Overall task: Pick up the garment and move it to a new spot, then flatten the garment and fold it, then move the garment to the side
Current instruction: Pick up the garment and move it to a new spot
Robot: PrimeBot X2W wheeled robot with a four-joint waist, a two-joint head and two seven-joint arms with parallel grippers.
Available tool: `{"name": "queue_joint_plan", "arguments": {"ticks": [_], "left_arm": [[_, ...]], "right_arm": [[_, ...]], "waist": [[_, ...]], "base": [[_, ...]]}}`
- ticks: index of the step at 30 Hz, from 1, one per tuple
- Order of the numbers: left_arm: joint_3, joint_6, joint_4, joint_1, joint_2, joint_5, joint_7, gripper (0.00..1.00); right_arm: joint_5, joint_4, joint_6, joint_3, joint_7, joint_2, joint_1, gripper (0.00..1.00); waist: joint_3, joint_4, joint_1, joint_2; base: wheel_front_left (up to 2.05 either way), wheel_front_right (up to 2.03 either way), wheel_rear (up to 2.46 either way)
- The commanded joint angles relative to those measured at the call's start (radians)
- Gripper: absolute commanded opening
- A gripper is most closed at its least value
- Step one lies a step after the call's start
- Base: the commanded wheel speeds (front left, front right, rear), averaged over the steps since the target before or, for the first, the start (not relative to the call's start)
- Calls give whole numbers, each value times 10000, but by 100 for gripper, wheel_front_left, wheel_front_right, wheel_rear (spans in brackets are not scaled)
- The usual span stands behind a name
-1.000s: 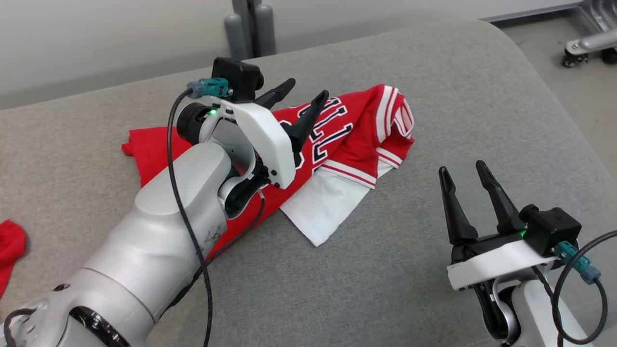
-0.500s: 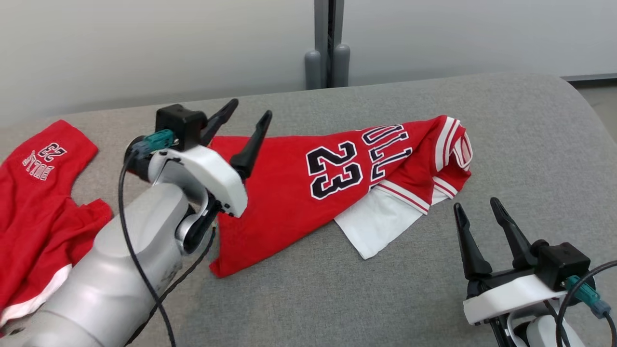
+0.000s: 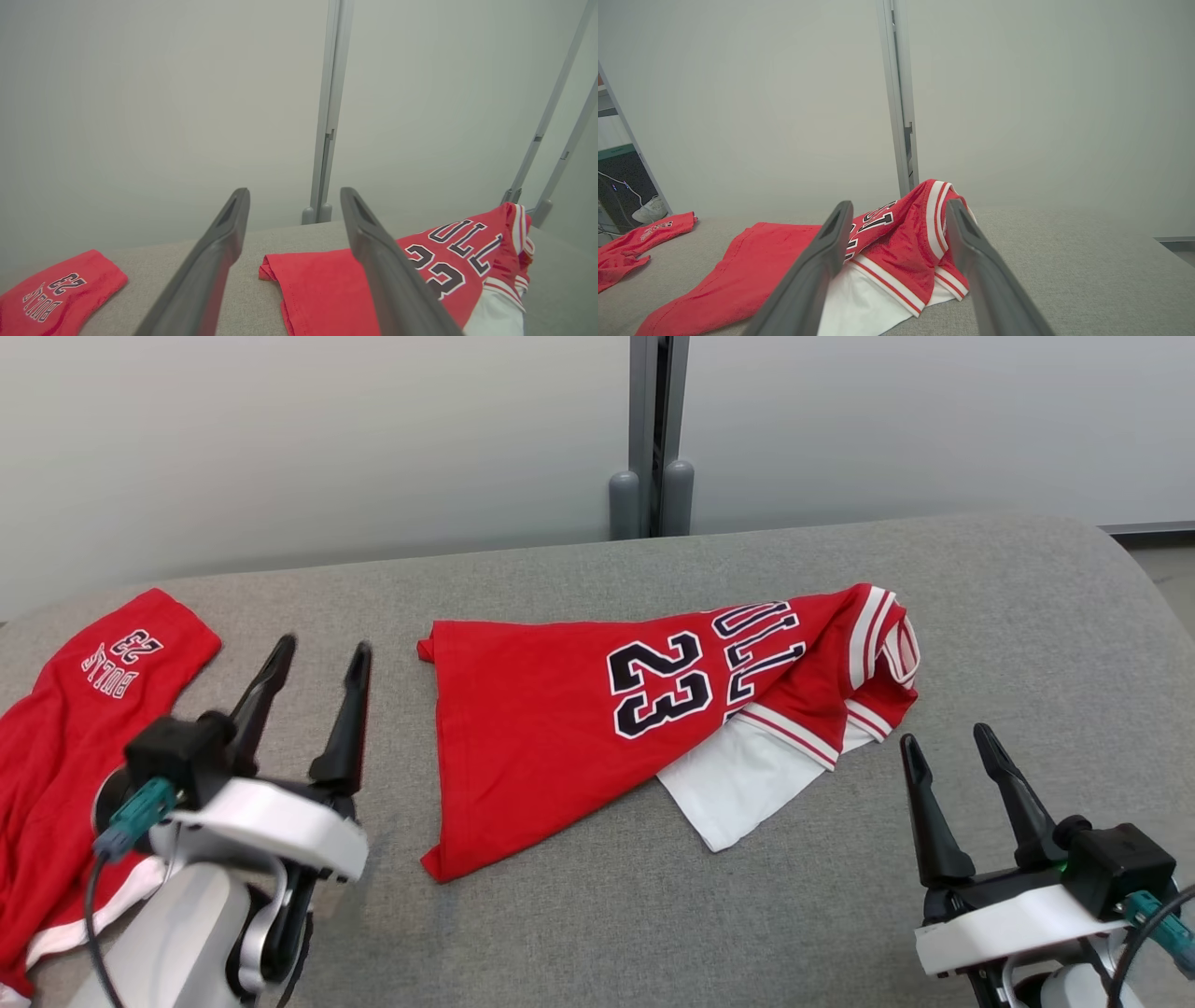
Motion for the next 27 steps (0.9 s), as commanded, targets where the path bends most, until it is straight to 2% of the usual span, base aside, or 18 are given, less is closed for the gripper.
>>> {"name": "queue_joint_plan", "arguments": {"ticks": [1, 9, 16, 17, 22, 27], "left_arm": [[228, 77, -114, 260, 47, 114, -26, 100], [2478, 239, -1090, 2401, -645, 1231, -27, 100], [4075, -237, -1612, 3692, -1446, 2110, -27, 100], [4440, -406, -1718, 3978, -1766, 2304, -28, 100], [4993, -907, -1548, 4248, -2435, 2778, -28, 100], [5325, -1340, -1303, 4246, -2856, 3191, -28, 100]], "right_arm": [[-70, -102, 20, -52, -17, -65, 135, 100], [-149, -680, 20, -362, -17, 74, 476, 100], [-79, -789, 20, -485, -16, 158, 672, 100], [-90, -780, 20, -496, -16, 163, 669, 100], [-111, -746, 20, -507, -16, 182, 625, 100], [-69, -677, 20, -492, -16, 191, 690, 100]], "waist": [[-41, -19, 0, 0], [-206, -89, 0, 0], [-105, -138, 0, 0], [-69, -125, 0, 0], [-20, -75, 0, 0], [-184, -69, 0, 0]], "base": [[0, 0, 0], [0, 0, 0], [0, 0, 0], [0, 0, 0], [0, 0, 0], [0, 0, 0]]}}
